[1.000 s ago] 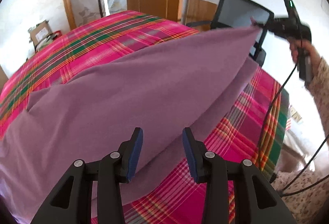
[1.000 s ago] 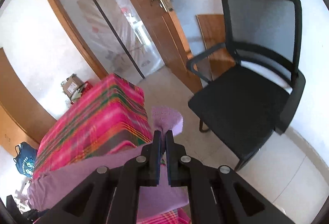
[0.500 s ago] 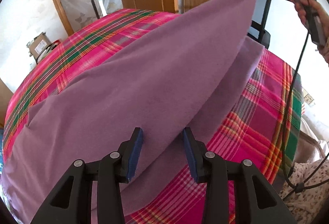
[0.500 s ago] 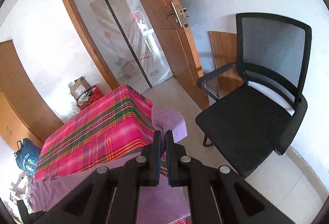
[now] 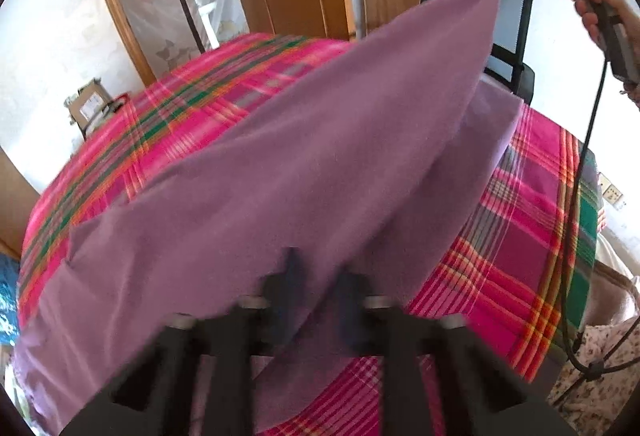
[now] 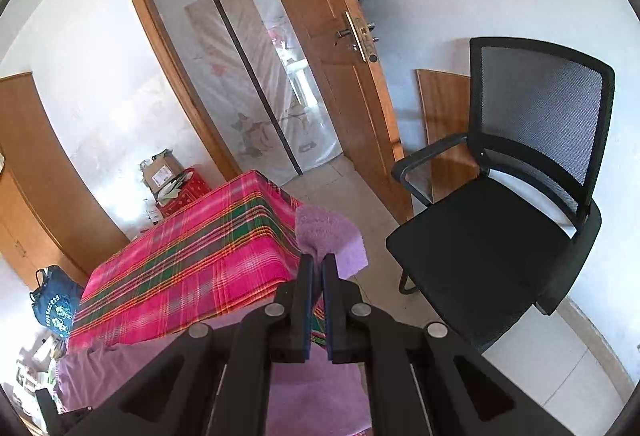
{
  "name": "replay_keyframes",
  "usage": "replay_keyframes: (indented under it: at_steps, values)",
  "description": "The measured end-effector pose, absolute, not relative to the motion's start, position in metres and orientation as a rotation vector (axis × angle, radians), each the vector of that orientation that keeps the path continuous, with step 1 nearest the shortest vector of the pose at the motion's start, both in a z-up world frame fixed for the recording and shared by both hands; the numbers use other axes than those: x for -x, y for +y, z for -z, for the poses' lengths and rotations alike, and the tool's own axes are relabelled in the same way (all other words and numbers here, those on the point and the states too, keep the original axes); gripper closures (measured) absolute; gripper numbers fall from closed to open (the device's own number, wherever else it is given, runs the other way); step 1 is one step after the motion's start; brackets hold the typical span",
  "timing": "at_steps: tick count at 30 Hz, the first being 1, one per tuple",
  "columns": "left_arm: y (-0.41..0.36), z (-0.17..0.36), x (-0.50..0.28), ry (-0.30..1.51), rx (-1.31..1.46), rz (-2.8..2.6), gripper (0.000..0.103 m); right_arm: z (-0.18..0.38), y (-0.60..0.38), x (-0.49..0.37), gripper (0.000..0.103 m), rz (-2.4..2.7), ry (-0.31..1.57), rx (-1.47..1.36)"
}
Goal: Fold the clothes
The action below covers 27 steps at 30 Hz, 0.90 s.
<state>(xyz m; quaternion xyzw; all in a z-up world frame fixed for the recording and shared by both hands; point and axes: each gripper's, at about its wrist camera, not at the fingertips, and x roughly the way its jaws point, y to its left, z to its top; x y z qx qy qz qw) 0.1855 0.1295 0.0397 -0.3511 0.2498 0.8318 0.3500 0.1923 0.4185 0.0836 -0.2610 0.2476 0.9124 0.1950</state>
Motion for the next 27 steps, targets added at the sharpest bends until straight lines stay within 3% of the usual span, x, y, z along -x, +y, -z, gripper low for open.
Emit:
replay_keyframes:
  at_steps: [10, 27]
  values:
    - [0.126, -0.067, -0.209, 0.68, 0.811, -2.164, 0.097, -0.063, 0.429, -0.2, 0.098, -2.53, 0.742, 0.748]
    - [0.128, -0.03, -0.215, 0.672, 0.926, -2.123, 0.096, 0.045, 0.45, -0.211, 0.098, -2.353, 0.942, 0.976]
